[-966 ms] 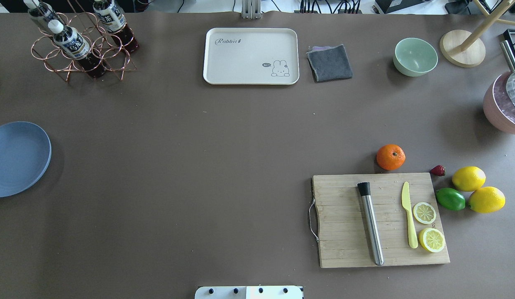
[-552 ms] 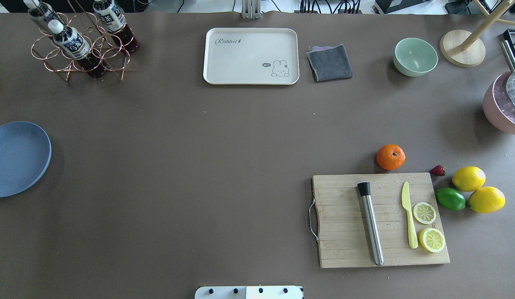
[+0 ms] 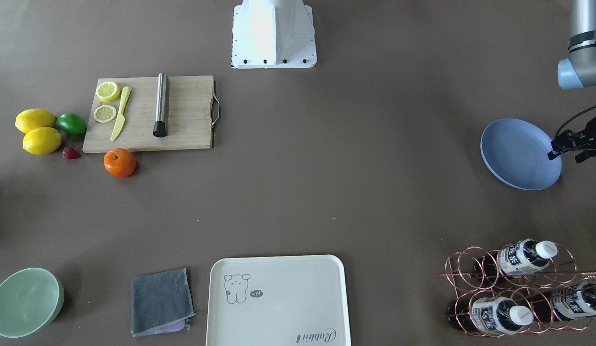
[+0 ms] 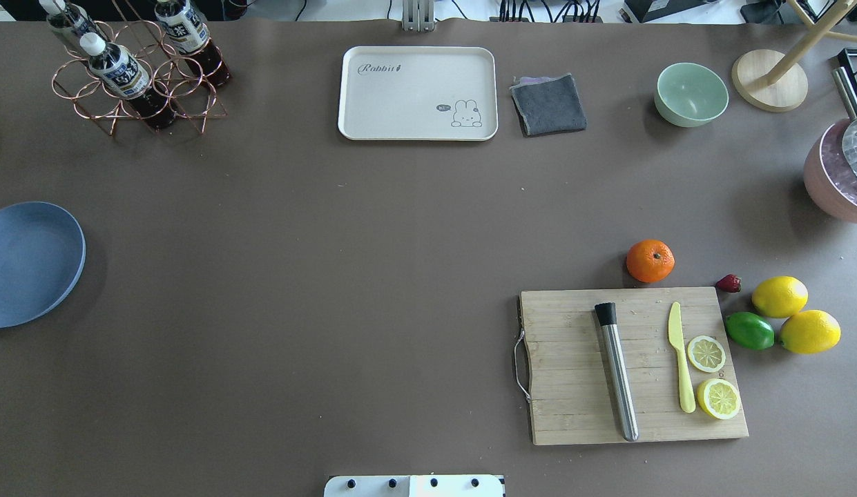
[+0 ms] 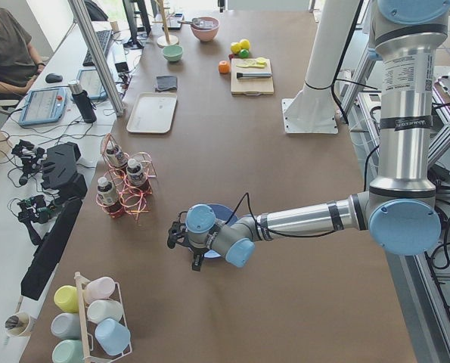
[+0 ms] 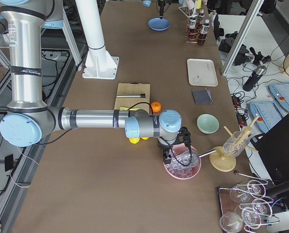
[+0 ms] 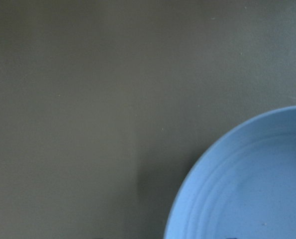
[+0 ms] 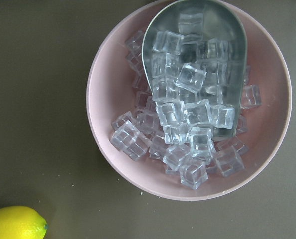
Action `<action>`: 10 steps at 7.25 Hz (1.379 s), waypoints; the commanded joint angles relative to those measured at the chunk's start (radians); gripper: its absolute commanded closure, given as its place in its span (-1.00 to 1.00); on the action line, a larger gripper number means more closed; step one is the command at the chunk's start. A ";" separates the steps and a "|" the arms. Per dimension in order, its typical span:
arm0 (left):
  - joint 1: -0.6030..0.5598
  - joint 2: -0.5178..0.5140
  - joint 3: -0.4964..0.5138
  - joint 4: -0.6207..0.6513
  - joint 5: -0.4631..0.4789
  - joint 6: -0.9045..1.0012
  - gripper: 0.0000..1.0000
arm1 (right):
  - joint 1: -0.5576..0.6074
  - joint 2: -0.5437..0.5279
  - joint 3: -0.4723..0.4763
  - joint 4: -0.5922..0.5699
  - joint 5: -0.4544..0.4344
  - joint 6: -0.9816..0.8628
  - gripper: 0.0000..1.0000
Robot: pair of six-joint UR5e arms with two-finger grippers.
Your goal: Pick orange to plate
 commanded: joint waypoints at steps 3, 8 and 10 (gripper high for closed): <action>0.018 0.000 0.004 0.000 -0.013 -0.005 -0.25 | -0.001 0.000 0.004 -0.001 0.000 0.002 -1.00; 0.018 0.001 0.003 -0.002 -0.019 -0.048 1.00 | -0.003 0.000 0.009 -0.001 0.004 0.003 -1.00; 0.017 -0.002 -0.069 0.003 -0.106 -0.137 1.00 | -0.003 0.020 0.020 -0.004 0.017 0.014 -1.00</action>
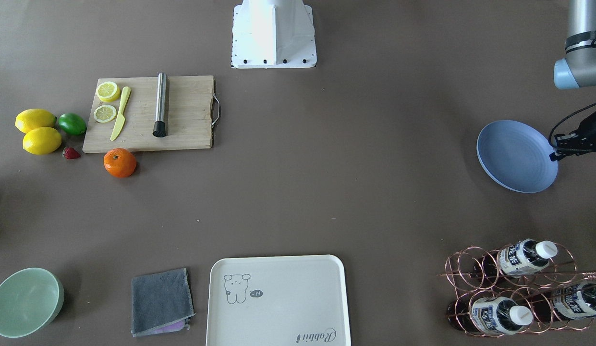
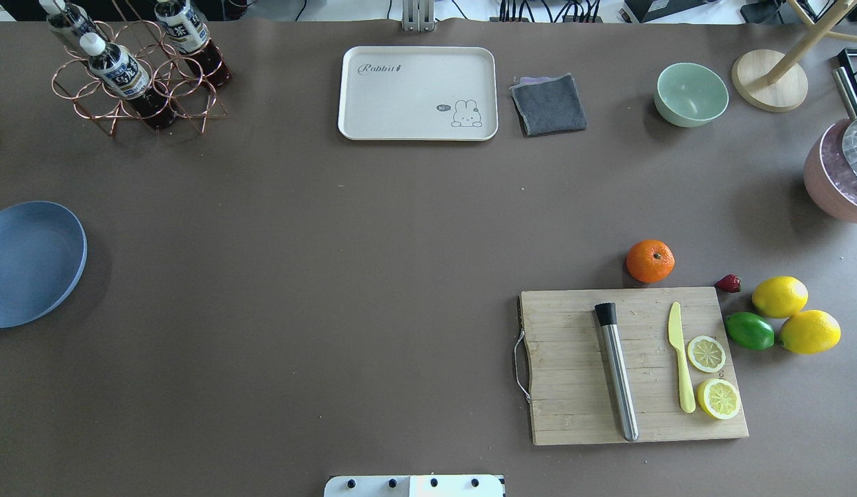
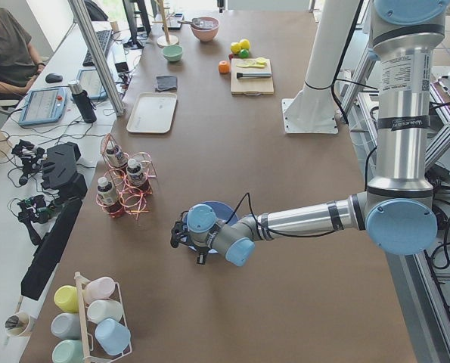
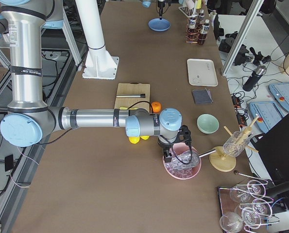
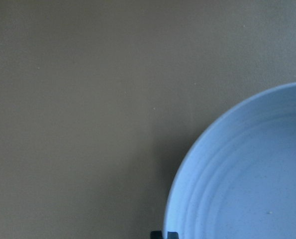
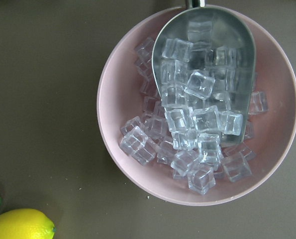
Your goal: Pick orange to plate
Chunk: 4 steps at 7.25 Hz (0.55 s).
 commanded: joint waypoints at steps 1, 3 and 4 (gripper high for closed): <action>-0.001 -0.011 -0.111 0.005 -0.110 -0.189 1.00 | -0.018 0.032 0.056 0.005 0.028 0.169 -1.00; 0.070 -0.023 -0.300 0.008 -0.107 -0.526 1.00 | -0.162 0.040 0.174 0.009 0.027 0.409 -1.00; 0.153 -0.055 -0.370 0.008 -0.062 -0.695 1.00 | -0.228 0.070 0.194 0.033 0.027 0.532 -1.00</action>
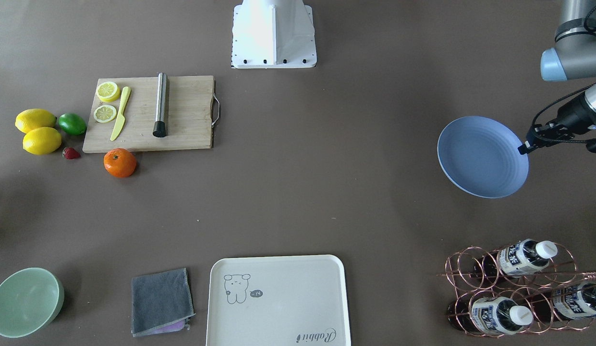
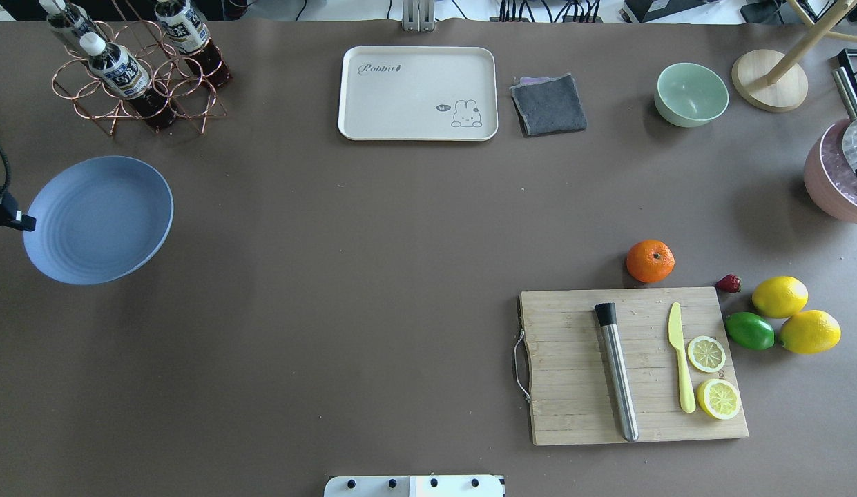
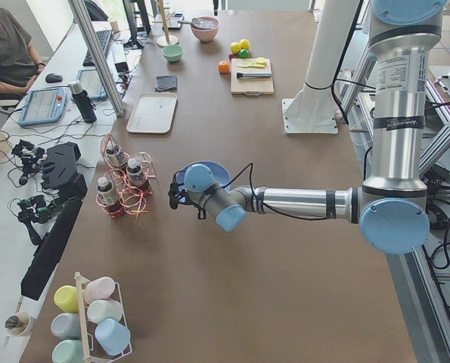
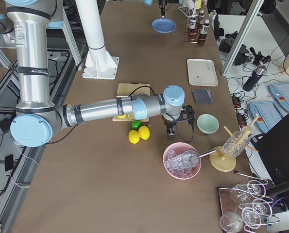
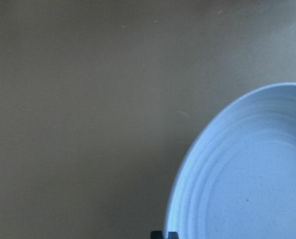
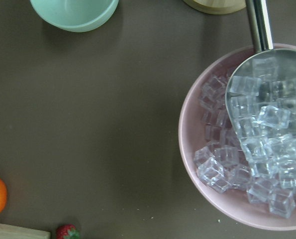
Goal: Pick orange to plate
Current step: 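Push the blue plate inward with the left gripper while the right approaches the orange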
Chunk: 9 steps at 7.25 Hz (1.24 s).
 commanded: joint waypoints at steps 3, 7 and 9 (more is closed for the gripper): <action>0.464 -0.213 -0.187 0.065 0.375 -0.603 1.00 | -0.274 0.047 0.048 0.171 -0.081 0.404 -1.00; 0.722 -0.416 -0.176 0.260 0.631 -0.707 1.00 | -0.428 0.107 0.039 0.179 -0.148 0.507 -1.00; 0.761 -0.436 -0.175 0.278 0.669 -0.708 1.00 | -0.447 0.106 0.037 0.178 -0.159 0.507 -1.00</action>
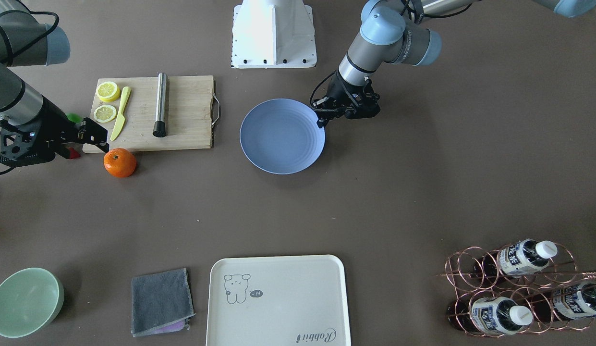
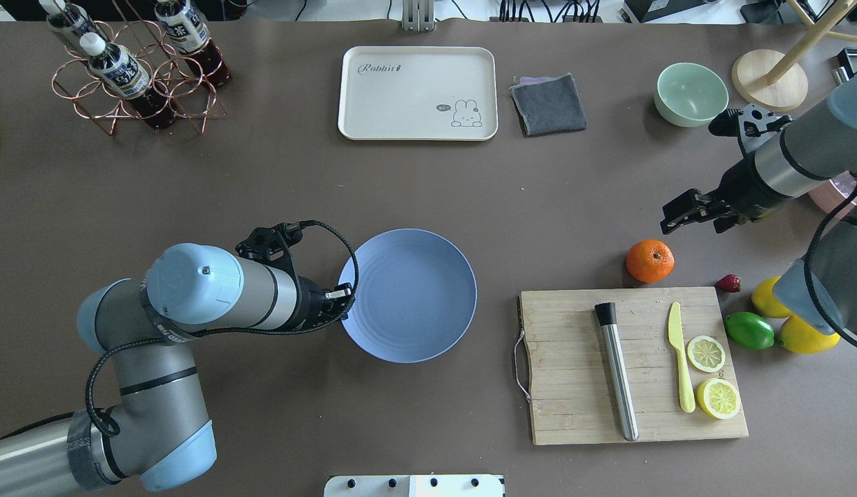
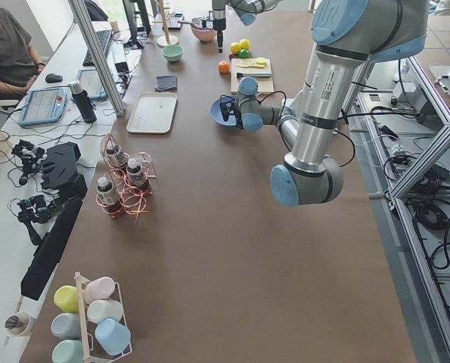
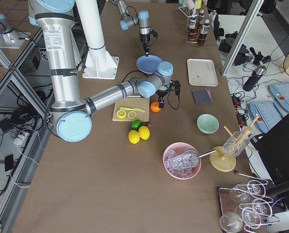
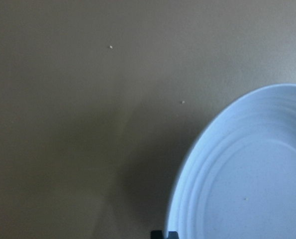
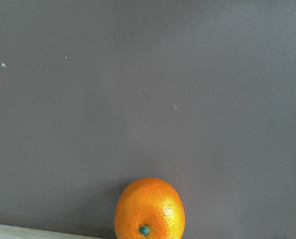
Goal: Pick orange to plate
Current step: 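Push the blue plate inward with the left gripper while the right approaches the orange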
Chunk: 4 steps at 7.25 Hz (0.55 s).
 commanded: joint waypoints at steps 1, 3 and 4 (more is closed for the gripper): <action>0.022 -0.010 0.001 0.013 0.020 -0.005 1.00 | -0.034 0.004 -0.013 0.000 -0.016 0.003 -1.00; 0.025 -0.010 0.001 0.013 0.020 -0.005 1.00 | -0.060 0.004 -0.023 0.000 -0.038 0.015 -1.00; 0.025 -0.009 0.003 0.013 0.020 -0.005 1.00 | -0.087 0.022 -0.035 0.000 -0.075 0.027 -1.00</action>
